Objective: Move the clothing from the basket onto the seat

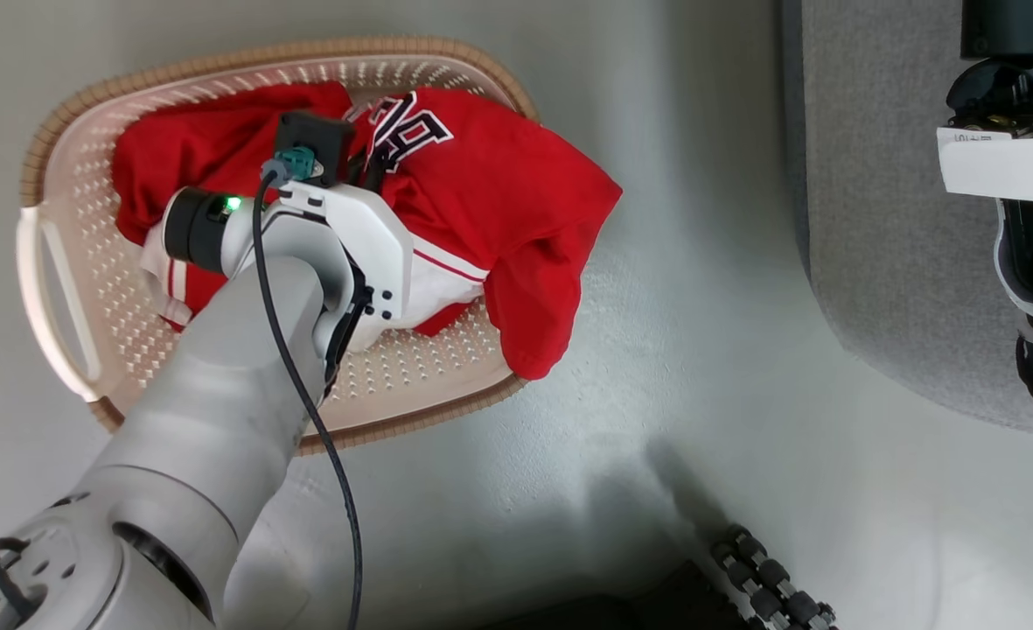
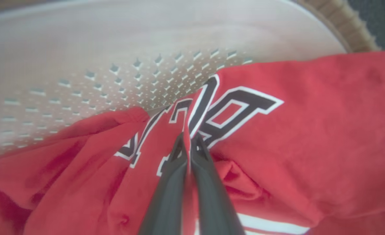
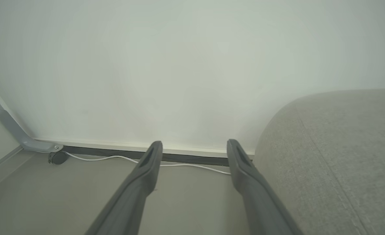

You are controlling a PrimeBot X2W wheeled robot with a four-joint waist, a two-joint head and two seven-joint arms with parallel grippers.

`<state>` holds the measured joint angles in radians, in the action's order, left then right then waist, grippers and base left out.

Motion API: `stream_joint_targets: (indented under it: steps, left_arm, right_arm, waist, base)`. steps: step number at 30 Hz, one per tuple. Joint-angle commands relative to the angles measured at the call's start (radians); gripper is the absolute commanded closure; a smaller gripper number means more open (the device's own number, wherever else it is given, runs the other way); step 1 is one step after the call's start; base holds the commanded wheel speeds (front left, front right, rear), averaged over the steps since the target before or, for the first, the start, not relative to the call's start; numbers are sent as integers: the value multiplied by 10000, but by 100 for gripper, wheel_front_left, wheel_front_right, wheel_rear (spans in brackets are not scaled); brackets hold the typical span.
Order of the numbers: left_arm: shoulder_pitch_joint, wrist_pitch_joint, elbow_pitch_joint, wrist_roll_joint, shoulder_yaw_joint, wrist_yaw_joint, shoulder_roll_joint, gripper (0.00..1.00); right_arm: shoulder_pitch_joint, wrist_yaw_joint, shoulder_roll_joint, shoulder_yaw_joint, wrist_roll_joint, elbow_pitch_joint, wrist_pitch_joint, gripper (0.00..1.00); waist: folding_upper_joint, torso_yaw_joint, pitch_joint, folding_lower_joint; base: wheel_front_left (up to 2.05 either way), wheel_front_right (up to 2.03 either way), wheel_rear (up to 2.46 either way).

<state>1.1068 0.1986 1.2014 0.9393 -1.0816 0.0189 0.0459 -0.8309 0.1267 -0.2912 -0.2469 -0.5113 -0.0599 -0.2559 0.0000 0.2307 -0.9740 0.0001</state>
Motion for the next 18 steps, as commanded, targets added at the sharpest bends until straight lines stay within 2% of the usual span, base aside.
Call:
stream_joint_targets:
  steps: [1,12,18]
  left_arm:
    - [-358,158,-170,167,93,41,43,100]
    - [-1207,621,-746,600,21,63,43,100]
    - [-1796,629,-1405,50,868,157,43,100]
  right_arm:
    - [396,40,-29,-26,-48,142,-59,0]
    - [967,40,163,-71,24,-619,-59,0]
    - [1442,40,235,-175,79,-1107,-59,0]
  waist:
    - [0,-81,230,-1]
    - [0,-505,1946,-1]
    - [0,-726,3085,-1]
  base:
    - [0,0,0]
    - [0,0,0]
    - [0,0,0]
